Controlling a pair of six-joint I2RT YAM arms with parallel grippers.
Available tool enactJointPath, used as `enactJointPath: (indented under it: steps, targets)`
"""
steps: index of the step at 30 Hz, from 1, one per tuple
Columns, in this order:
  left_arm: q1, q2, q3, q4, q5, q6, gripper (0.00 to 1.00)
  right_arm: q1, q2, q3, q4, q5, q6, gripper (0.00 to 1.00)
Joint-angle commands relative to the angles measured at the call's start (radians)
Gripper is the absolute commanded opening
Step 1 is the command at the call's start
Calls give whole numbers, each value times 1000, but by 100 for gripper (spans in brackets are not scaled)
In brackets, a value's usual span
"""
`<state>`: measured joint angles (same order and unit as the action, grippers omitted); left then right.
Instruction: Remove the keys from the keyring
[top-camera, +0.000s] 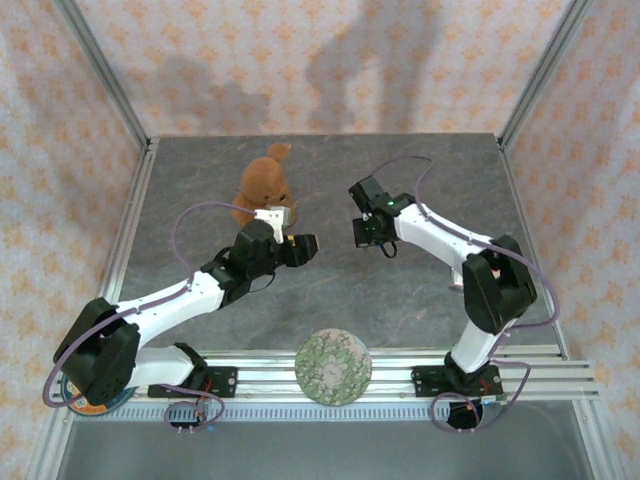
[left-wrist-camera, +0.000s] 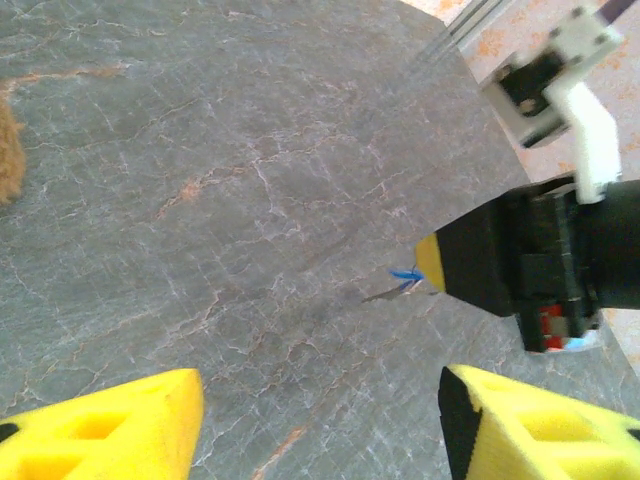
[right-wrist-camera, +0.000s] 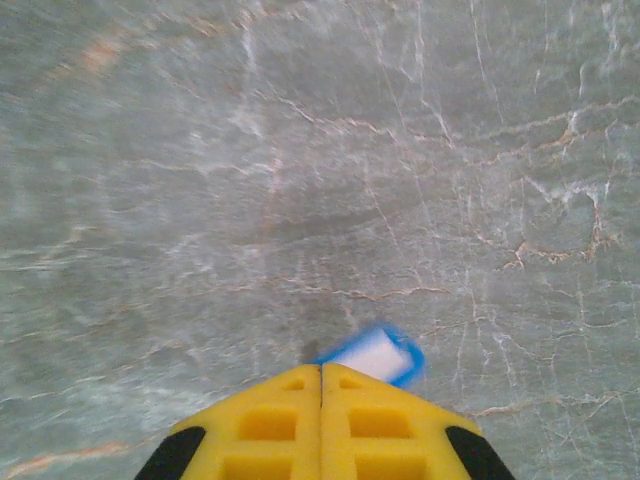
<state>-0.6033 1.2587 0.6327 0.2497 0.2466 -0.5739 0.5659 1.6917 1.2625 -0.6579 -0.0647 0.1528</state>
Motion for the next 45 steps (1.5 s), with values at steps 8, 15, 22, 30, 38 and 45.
enactJointPath:
  steps: [8,15,22,30,38,45]
  targets:
    - [31,-75,110,57,3,46,99,-8,-202,64,4,-209,-112,0]
    - [167,-41,136,292,259,-139,100,-42,-276,96,24,-388,-170,0]
    - [259,76,267,302,589,-195,71,-63,-320,135,37,-576,-220,0]
    - [231,90,354,149,703,-55,69,-73,-326,194,30,-699,-244,0]
    - [95,-11,414,-212,608,389,83,-81,-348,219,62,-810,-226,0]
    - [51,-2,427,-214,628,416,84,-81,-367,225,74,-861,-205,0]
